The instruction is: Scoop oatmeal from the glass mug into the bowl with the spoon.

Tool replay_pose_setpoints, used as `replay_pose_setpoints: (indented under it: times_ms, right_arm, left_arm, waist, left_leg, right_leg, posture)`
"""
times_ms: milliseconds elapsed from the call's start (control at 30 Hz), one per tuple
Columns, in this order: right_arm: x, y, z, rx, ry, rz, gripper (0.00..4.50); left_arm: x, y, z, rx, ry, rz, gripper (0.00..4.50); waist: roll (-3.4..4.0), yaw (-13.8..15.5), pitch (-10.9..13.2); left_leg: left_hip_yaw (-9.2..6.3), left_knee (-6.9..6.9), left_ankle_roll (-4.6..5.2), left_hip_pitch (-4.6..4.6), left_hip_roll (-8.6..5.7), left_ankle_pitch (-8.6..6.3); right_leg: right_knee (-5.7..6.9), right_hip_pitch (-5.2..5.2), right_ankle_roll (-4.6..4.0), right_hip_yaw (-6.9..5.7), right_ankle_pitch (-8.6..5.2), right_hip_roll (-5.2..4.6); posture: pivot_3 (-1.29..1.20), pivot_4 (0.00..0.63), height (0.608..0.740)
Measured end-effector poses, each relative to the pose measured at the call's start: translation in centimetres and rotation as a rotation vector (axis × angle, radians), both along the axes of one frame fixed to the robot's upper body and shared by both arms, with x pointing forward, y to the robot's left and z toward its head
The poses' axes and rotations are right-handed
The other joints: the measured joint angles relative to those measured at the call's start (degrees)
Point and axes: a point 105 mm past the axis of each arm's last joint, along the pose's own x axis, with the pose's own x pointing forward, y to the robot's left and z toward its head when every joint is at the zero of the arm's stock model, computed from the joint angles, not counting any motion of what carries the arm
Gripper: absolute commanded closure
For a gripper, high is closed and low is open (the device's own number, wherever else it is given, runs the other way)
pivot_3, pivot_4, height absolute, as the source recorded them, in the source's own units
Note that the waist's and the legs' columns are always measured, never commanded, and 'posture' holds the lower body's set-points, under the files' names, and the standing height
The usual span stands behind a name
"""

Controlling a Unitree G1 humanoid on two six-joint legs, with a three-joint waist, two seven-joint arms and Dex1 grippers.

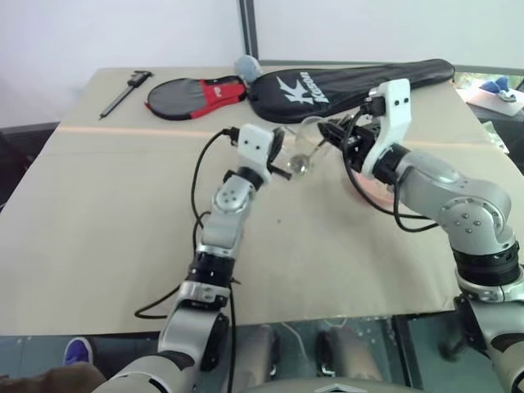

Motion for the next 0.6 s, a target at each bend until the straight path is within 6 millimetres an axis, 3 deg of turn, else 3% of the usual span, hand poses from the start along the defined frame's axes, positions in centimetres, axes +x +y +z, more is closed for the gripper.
replay_pose_setpoints:
  times_ms: [67, 100, 200, 300, 500, 533, 600]
  right_arm:
    - [-0.4, -0.4, 0.8, 0.007, -0.040, 0.019, 0.90]
    - [-0.9, -0.7, 1.5, 0.001, -0.077, 0.029, 0.59]
    - [-3.0, -2.3, 2.8, -0.025, -0.183, 0.045, 0.59]
    - [-6.3, -2.8, -0.4, -0.058, -0.185, 0.145, 0.59]
    - [-9.8, -4.7, -5.7, -0.326, -0.200, 0.168, 0.59]
    - [-10.6, -5.6, -7.4, -0.366, -0.182, 0.149, 0.59]
    - [-10.9, -6.1, -7.6, -0.374, -0.201, 0.132, 0.59]
  left_arm:
    - [0.1, 1.5, -0.6, -0.044, 0.030, 0.031, 4.50]
    - [0.1, 2.4, -0.8, -0.061, 0.040, 0.050, 4.50]
    - [-0.1, 5.0, -1.8, -0.107, 0.065, 0.111, 4.50]
    - [-0.4, 7.5, -2.8, -0.161, 0.073, 0.173, 4.50]
    - [-0.5, 8.7, -3.2, -0.193, 0.037, 0.203, 4.50]
    - [-0.5, 9.4, -4.1, -0.197, 0.051, 0.229, 4.50]
    - [-0.5, 9.5, -4.6, -0.203, 0.063, 0.237, 4.50]
  waist:
    - [0.00, 0.10, 0.00]
    - [0.00, 0.11, 0.00]
    - [0.00, 0.22, 0.00]
    - [-0.08, 0.25, -0.05]
    - [-0.14, 0.54, -0.12]
    - [-0.12, 0.20, -0.13]
    - [-0.12, 0.12, -0.13]
  left_leg:
    - [-0.01, 0.00, 0.00, -0.01, 0.00, 0.00]
    - [-0.02, 0.00, 0.00, -0.02, 0.00, 0.00]
    - [-0.08, -0.06, 0.00, -0.03, 0.00, -0.01]
    - [-0.16, -0.09, -0.01, -0.05, 0.00, -0.01]
    - [-0.16, -0.02, 0.00, 0.15, -0.02, -0.02]
    - [-0.15, -0.02, 0.00, 0.21, -0.03, -0.01]
    - [-0.14, -0.01, -0.01, 0.24, -0.03, -0.01]
  right_leg:
    - [0.00, -0.01, 0.00, 0.00, 0.00, 0.00]
    - [-0.03, -0.02, 0.00, -0.01, 0.00, -0.01]
    - [-0.16, 0.01, 0.00, -0.07, 0.00, -0.01]
    - [-0.25, 0.06, 0.00, -0.11, 0.00, -0.02]
    - [-0.19, 0.25, 0.01, -0.12, 0.01, -0.04]
    - [-0.11, 0.25, 0.01, -0.08, 0.01, -0.04]
    - [-0.06, 0.24, 0.01, -0.06, 0.01, -0.03]
  posture:
    - [0.00, 0.150, 0.740]
    - [0.00, 0.150, 0.740]
    - [0.00, 0.150, 0.740]
    - [0.00, 0.150, 0.740]
    - [0.00, 0.150, 0.740]
    - [0.00, 0.150, 0.740]
    - [0.00, 0.150, 0.740]
